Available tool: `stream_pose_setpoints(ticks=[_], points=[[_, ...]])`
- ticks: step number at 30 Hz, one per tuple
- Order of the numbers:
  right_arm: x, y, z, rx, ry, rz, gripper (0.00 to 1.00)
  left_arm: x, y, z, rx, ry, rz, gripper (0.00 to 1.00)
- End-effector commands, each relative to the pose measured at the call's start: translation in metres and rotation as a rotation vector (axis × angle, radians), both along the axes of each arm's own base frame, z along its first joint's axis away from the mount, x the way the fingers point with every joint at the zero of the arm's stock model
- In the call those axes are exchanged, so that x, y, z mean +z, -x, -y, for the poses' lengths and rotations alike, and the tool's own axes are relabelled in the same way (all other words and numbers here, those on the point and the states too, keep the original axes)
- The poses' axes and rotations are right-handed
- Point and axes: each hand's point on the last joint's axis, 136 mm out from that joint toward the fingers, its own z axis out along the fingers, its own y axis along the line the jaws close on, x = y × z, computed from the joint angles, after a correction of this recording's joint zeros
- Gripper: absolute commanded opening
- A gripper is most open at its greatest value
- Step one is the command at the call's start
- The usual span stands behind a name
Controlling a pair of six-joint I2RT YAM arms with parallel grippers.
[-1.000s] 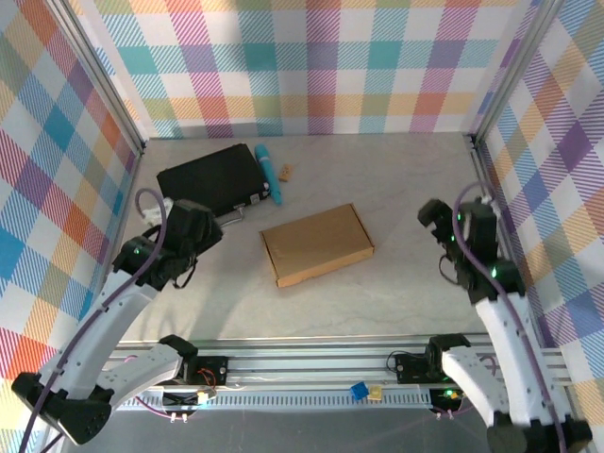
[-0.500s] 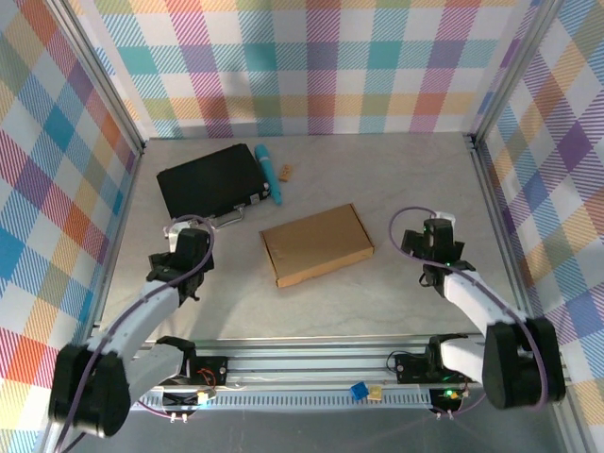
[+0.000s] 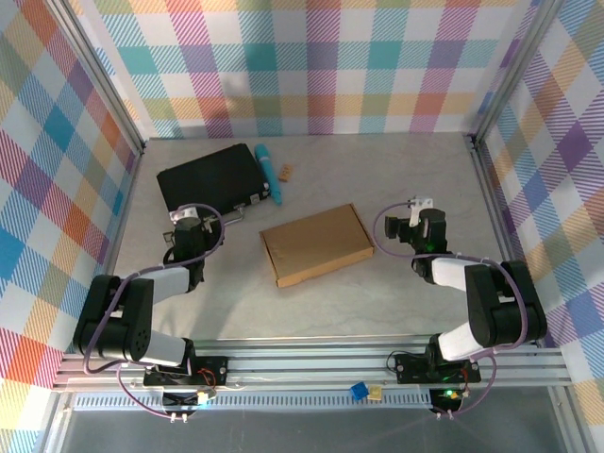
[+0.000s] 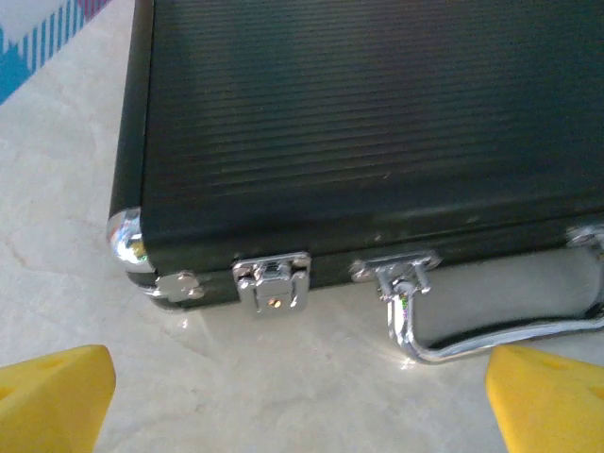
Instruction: Fold the paper box
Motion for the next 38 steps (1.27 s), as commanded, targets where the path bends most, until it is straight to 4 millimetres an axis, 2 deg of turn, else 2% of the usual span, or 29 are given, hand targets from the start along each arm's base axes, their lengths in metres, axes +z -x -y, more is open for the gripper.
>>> stream_pose_setpoints(ticks=[1,3,7,9,11,12,38], points=[[0.016,-0.001,-0.002,0.023,-0.008,0.094,0.99,0.026,-0.003,0.003,-0.031,-0.008,0.204,1.00],[0.016,-0.001,0.002,0.005,-0.014,0.096,0.99,0.021,-0.003,0.005,-0.048,-0.002,0.201,1.00],[0.007,-0.009,0.017,-0.026,-0.098,0.046,0.99,0.003,-0.019,0.011,-0.087,-0.010,0.159,1.00],[0.004,-0.006,0.016,-0.004,-0.110,0.056,0.99,-0.002,-0.022,0.012,-0.083,-0.005,0.088,1.00],[0.005,-0.005,0.015,0.004,-0.112,0.105,0.99,0.001,-0.023,0.011,-0.079,-0.003,0.111,1.00],[0.000,-0.004,0.016,-0.002,-0.111,0.070,0.99,-0.001,-0.022,0.011,-0.078,-0.002,0.104,1.00],[0.001,-0.004,0.012,0.021,-0.110,0.073,0.99,0.001,-0.023,0.013,-0.082,-0.019,0.106,1.00]])
